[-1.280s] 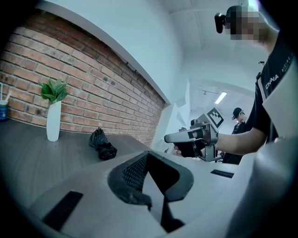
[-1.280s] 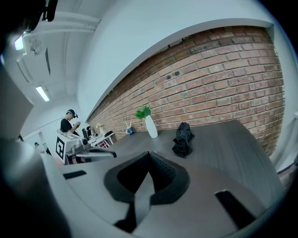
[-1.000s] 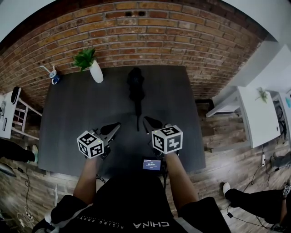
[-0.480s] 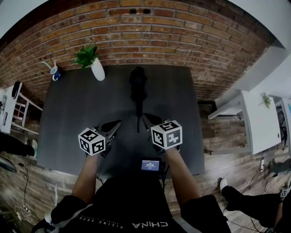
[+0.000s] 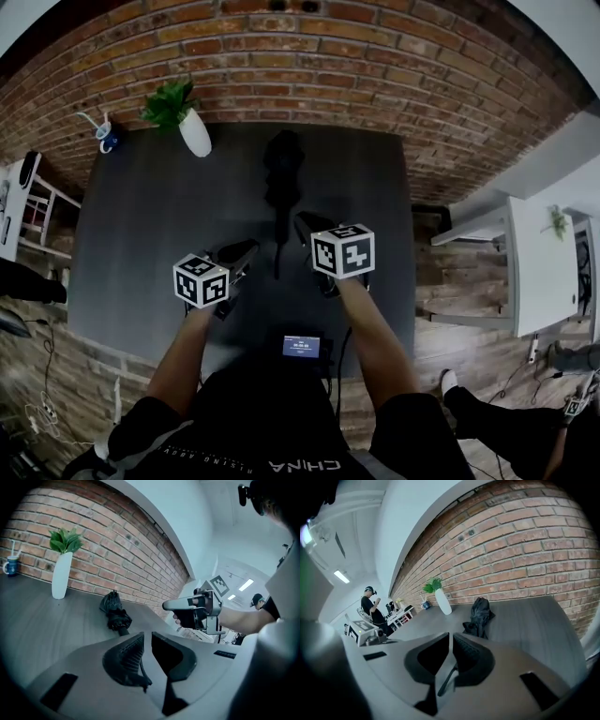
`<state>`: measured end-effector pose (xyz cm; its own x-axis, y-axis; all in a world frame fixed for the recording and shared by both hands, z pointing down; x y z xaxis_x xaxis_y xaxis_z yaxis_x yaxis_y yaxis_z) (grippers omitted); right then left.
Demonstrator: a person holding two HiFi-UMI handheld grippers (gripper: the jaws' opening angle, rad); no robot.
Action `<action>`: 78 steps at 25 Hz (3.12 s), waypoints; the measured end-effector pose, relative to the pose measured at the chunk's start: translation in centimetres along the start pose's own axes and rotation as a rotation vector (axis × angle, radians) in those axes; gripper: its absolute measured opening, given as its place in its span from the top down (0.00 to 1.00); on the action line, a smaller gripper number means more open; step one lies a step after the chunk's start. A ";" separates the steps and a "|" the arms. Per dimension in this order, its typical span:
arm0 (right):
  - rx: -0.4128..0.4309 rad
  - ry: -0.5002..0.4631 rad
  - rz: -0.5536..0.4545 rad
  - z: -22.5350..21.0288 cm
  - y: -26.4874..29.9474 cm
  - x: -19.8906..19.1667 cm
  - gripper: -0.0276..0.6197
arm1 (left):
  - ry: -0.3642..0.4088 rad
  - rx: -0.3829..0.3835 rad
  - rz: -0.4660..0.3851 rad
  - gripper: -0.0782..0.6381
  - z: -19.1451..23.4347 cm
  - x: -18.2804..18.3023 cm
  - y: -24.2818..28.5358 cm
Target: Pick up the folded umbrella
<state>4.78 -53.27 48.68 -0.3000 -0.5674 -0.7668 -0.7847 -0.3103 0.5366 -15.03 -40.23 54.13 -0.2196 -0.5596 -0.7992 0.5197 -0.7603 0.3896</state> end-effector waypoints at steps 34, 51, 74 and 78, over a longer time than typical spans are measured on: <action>-0.108 0.263 0.330 -11.9 21.1 3.7 0.59 | -0.144 0.219 0.239 0.62 4.7 -2.9 14.5; -0.163 0.302 0.381 -11.4 23.2 2.8 0.51 | -0.126 0.234 0.286 0.62 4.6 -2.9 15.2; -0.038 0.242 -0.020 -6.3 13.3 5.5 0.54 | -0.050 0.150 0.196 0.63 1.9 -1.1 11.7; -0.018 0.198 -0.108 -4.1 10.7 6.4 0.54 | -0.027 0.131 0.148 0.63 0.7 -0.3 9.9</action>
<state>-3.34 -63.36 50.93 -0.1014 -0.6684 -0.7369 -0.7963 -0.3895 0.4628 -10.36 -47.84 58.52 -0.1718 -0.6757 -0.7169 0.4367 -0.7046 0.5594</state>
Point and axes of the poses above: the fingertips, and each gripper's own axes: y forward along the fingers, z to its left, x out of its top, the point moved 10 cm from there along -y, backward along the fingers, and after that the axes turned 1 degree about -y, right-handed, at the moved point
